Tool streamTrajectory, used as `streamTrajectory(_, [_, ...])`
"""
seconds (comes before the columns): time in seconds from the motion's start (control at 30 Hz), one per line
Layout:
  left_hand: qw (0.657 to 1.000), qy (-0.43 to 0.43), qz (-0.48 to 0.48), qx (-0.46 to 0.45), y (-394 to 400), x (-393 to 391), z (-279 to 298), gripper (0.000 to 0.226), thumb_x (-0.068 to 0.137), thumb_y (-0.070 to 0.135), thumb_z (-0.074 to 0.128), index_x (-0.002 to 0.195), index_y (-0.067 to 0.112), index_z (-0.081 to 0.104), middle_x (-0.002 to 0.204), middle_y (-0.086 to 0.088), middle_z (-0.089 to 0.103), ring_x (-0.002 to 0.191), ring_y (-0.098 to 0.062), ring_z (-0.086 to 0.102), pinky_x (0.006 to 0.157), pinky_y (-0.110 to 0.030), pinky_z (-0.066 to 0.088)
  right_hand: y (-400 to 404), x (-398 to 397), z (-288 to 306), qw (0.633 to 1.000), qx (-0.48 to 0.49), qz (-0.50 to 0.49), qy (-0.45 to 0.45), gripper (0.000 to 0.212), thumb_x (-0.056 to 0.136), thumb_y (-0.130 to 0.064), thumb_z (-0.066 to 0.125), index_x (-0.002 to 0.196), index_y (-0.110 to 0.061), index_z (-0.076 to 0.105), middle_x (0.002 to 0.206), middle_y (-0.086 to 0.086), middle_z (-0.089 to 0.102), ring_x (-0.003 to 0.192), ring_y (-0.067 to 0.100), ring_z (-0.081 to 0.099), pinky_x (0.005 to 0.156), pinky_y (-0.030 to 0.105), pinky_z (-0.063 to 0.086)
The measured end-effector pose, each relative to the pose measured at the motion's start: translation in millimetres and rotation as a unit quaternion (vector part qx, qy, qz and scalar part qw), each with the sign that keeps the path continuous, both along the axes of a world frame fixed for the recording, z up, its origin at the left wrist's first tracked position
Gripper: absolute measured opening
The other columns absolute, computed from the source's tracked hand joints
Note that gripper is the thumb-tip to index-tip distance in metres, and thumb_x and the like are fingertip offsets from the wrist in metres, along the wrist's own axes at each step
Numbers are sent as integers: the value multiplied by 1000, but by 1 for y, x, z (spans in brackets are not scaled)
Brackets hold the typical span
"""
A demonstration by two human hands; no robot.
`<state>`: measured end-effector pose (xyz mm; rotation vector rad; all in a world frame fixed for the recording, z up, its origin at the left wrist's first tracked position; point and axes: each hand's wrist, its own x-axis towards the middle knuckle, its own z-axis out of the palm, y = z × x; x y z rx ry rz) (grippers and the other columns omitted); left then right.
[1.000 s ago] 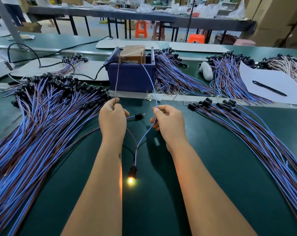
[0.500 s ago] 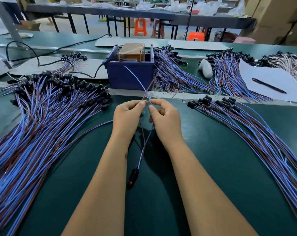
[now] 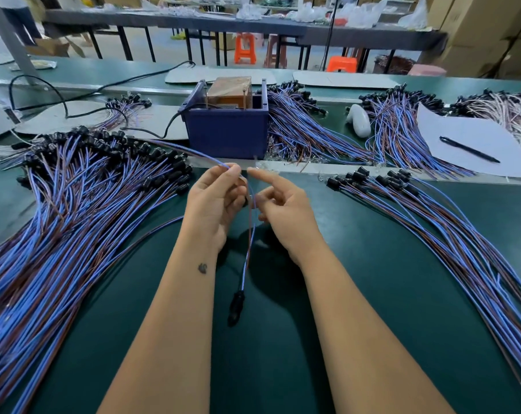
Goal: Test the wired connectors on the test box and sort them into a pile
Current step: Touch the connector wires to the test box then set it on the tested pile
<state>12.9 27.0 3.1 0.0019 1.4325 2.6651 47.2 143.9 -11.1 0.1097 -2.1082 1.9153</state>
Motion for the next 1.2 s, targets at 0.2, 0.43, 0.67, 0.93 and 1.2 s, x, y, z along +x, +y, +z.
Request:
streamTrajectory(0.2, [989, -41, 52, 132, -11, -4, 2, 17, 94, 8, 62, 78, 15, 58, 59, 4, 65, 52, -2, 63, 50, -11, 50, -4, 4, 1, 995, 24, 98, -4, 58, 86, -9, 72, 134, -37, 57, 80, 0, 56, 68, 21, 33, 70, 26, 43])
streamTrajectory(0.43, [989, -35, 87, 116, -5, -2, 1, 17, 92, 0, 64, 78, 9, 58, 63, 1, 67, 61, -7, 68, 55, -12, 52, -4, 5, 4, 994, -30, 101, 13, 49, 94, -2, 59, 133, -30, 56, 87, 7, 61, 81, 12, 58, 77, 28, 54])
streamTrajectory(0.67, [984, -49, 108, 131, -5, -2, 0, 17, 93, 4, 63, 79, 11, 56, 63, 1, 68, 62, -7, 70, 57, -14, 53, -2, 5, 7, 990, -130, 46, 23, 25, 95, -35, 55, 117, -36, 66, 94, -2, 69, 70, 9, 59, 73, 22, 49])
streamTrajectory(0.93, [992, 65, 64, -93, 10, 5, -1, 19, 100, 14, 56, 83, 10, 63, 69, 0, 72, 64, -12, 72, 59, -18, 55, 26, -8, 0, 966, -170, -196, 2, 31, 106, -21, 37, 84, -18, 59, 88, -2, 69, 78, 10, 64, 65, 23, 50])
streamTrajectory(1.2, [888, 209, -314, -262, 30, 35, -4, 31, 82, -21, 61, 88, 7, 72, 95, -11, 74, 91, -19, 70, 82, -21, 55, 63, -6, -9, 931, 82, -350, -67, 25, 104, -24, 37, 89, -19, 57, 75, -11, 52, 65, 5, 47, 56, 25, 29])
